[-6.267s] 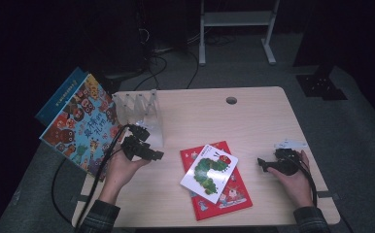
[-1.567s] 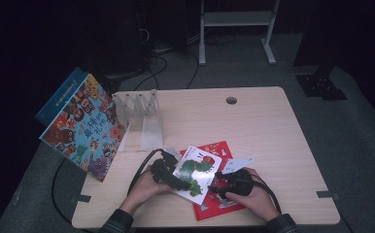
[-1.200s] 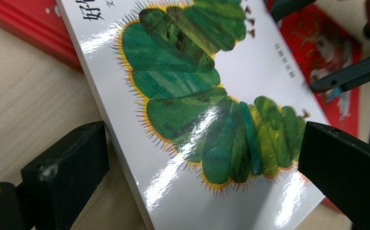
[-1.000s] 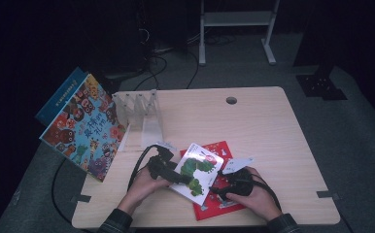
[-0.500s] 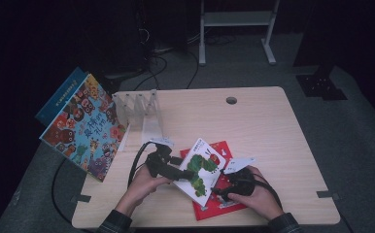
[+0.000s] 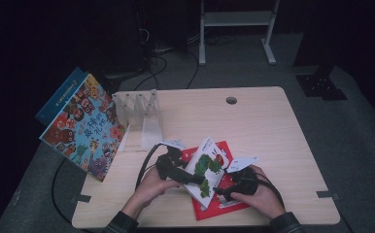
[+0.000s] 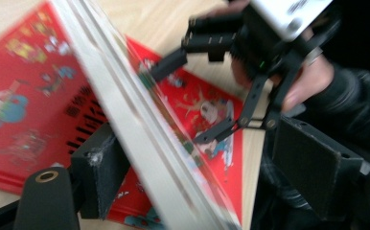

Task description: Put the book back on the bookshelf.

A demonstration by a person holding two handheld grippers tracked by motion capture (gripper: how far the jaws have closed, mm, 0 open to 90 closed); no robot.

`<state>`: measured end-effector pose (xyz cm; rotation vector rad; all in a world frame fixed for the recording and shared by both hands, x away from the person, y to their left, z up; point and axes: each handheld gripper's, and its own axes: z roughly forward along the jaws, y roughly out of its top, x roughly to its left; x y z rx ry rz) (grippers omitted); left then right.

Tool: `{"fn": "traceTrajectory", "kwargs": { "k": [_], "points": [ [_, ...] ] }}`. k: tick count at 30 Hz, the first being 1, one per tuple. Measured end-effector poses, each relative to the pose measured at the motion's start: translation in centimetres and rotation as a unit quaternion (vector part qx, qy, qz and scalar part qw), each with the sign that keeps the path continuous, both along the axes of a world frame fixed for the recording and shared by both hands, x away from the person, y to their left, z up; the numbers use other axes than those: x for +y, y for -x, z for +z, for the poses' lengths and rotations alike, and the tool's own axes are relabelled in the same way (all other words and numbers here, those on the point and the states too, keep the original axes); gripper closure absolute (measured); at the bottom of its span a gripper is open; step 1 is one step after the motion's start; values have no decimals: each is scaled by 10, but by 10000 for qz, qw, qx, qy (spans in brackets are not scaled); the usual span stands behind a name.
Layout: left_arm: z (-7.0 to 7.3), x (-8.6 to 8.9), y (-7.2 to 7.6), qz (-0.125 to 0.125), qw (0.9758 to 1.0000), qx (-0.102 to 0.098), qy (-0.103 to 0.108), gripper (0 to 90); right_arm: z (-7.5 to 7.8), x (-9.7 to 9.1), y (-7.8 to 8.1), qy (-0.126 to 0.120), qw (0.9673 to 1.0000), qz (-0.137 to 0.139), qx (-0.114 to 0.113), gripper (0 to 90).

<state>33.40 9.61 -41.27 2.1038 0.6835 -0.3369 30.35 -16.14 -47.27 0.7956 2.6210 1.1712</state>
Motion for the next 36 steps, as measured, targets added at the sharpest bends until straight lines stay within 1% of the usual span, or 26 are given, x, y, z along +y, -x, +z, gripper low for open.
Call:
{"fn": "traceTrajectory", "kwargs": {
  "k": [2, 6, 10, 13, 18, 21, 24, 25, 27, 28, 30, 31, 33, 36],
  "points": [
    [0, 0, -2, -33, 10000, 30, -11, 211, 0, 0, 0, 7, 10000, 5, -6, 163],
    [1, 2, -5, -32, 9999, 156, 2, 262, 0, 0, 0, 3, 10000, 15, -5, 163],
    [1, 3, -8, 19, 9997, 231, -9, 326, 0, 0, 0, 2, 10000, 12, -5, 163],
    [2, 5, -11, 39, 9996, 251, -132, 381, 0, 0, 1, -3, 10000, 3, 2, 165],
    [3, 8, -15, 110, 9992, 299, -230, 484, -1, 4, 2, 23, 10000, 28, -59, 164],
    [5, 8, -16, 134, 9989, 286, -338, 527, -1, 5, 2, 23, 10000, 28, -67, 165],
    [8, 8, -17, 139, 9983, 242, -512, 584, -1, 6, 2, 20, 10000, 35, -80, 165],
    [9, 7, -17, 165, 9978, 280, -573, 602, -1, 6, 2, 22, 10000, 37, -82, 166],
    [10, 7, -18, 193, 9971, 344, -647, 618, -1, 7, 3, 17, 10000, 30, -62, 166],
    [10, 6, -19, 209, 9964, 438, -693, 628, -1, 7, 3, 17, 10000, 32, -63, 166],
    [11, 6, -20, 199, 9960, 469, -734, 636, -1, 7, 3, 23, 10000, 41, -76, 167],
    [13, 6, -21, 161, 9957, 464, -789, 639, -1, 7, 3, 34, 9999, 44, -87, 170],
    [15, 5, -21, 225, 9951, 495, -828, 649, -1, 8, 3, 78, 9998, 45, -159, 188],
    [18, 4, -22, 257, 9945, 485, -887, 664, -1, 8, 4, 104, 9997, 48, -215, 200]
  ]
}}
